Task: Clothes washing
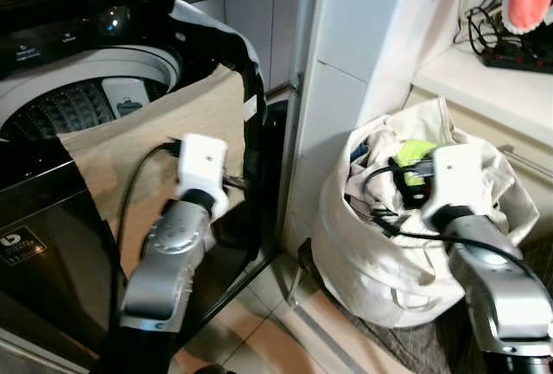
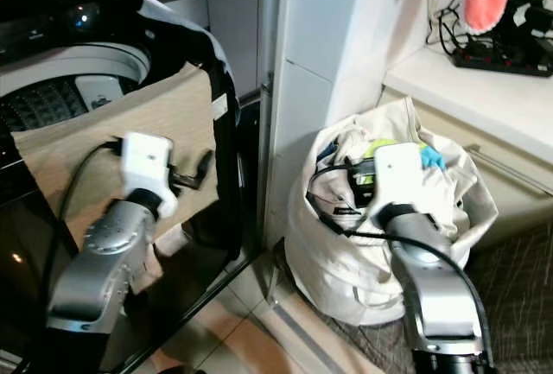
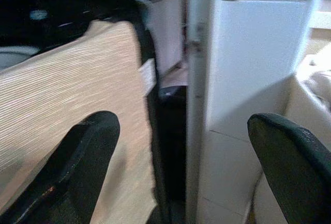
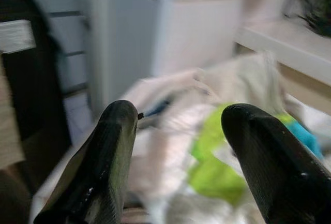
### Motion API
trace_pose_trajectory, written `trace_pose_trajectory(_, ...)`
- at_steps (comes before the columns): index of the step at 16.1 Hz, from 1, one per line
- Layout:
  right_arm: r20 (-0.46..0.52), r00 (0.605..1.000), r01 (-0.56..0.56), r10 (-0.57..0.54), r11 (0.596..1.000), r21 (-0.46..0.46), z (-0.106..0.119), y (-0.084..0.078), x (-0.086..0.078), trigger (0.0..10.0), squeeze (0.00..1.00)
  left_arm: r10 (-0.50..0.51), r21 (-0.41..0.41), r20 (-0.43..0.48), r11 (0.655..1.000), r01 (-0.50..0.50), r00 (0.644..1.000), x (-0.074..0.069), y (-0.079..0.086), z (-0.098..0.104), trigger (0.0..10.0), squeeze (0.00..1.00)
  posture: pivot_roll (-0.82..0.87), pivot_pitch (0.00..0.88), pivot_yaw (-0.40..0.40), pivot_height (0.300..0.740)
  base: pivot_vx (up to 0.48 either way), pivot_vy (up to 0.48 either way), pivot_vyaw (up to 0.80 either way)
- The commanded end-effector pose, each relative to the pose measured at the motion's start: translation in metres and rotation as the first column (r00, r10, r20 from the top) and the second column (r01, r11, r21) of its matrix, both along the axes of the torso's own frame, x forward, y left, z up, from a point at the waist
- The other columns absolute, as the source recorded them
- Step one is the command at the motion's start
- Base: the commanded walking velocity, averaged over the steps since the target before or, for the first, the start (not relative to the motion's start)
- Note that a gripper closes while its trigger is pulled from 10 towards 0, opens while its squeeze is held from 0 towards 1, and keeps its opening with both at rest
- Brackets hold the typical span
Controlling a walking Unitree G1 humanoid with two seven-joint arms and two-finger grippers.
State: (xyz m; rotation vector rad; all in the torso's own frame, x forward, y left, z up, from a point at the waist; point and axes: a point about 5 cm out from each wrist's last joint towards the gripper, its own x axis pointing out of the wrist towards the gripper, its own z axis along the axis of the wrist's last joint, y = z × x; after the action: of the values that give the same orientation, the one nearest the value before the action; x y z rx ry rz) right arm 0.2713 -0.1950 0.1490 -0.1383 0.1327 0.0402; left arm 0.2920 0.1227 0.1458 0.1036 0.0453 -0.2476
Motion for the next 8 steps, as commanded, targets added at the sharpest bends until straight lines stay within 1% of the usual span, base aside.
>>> trace_pose_trajectory(1,0.009,0.999,0.033,-0.033,0.999,0.022,0.004,-0.006,0.0,10.0,0.0,-0.021,0.0,0.044,1.0,0.021,0.999,0.004,-0.003,0.009,10.0,0.0,-0.04,0.0,0.017,0.74,0.0,0.0,0.0)
trace_pose_trajectory(2,-0.001,0.996,0.087,-0.087,0.996,-0.002,0.002,-0.013,0.002,10.0,0.0,-0.015,-0.025,0.036,1.0,0.016,0.999,0.006,-0.004,0.007,10.0,0.0,-0.04,0.0,0.012,0.74,0.0,0.0,0.0)
trace_pose_trajectory(3,0.007,0.997,0.082,-0.082,0.997,0.005,0.005,-0.013,0.003,10.0,0.0,-0.022,-0.046,0.046,0.999,0.024,0.999,0.006,-0.004,0.008,10.0,0.0,-0.05,0.0,0.021,0.74,0.0,0.0,0.0)
trace_pose_trajectory(4,0.016,0.998,0.064,-0.063,0.998,-0.009,0.008,-0.012,0.006,10.0,0.0,-0.007,-0.066,0.05,0.998,0.01,0.999,0.007,-0.002,0.008,10.0,0.0,-0.06,0.0,0.022,0.74,0.0,0.0,0.0)
trace_pose_trajectory(5,0.0,1.0,0.024,-0.024,1.0,-0.002,0.006,-0.01,0.008,10.0,0.0,0.001,-0.077,0.051,0.997,0.003,0.999,0.008,0.0,0.008,10.0,0.0,-0.04,0.0,0.0,0.74,0.0,0.0,0.0)
trace_pose_trajectory(6,-0.028,1.0,-0.004,0.005,1.0,0.012,0.002,-0.007,0.009,10.0,0.0,-0.007,-0.09,0.049,0.996,0.011,0.999,0.008,0.0,0.009,10.0,0.0,-0.04,0.0,-0.003,0.74,0.0,0.0,0.0)
trace_pose_trajectory(7,-0.062,0.996,-0.06,0.061,0.998,0.017,-0.005,-0.001,0.013,10.0,0.0,-0.021,-0.09,0.053,0.996,0.026,0.998,0.008,0.0,0.011,10.0,0.0,-0.03,0.0,-0.009,0.74,0.0,0.0,0.0)
trace_pose_trajectory(8,-0.1,0.992,-0.078,0.079,0.997,0.006,-0.012,0.002,0.021,10.0,0.0,-0.012,-0.081,0.065,0.997,0.017,0.998,0.01,0.004,0.013,10.0,0.0,-0.02,0.0,-0.016,0.74,0.0,0.0,0.0)
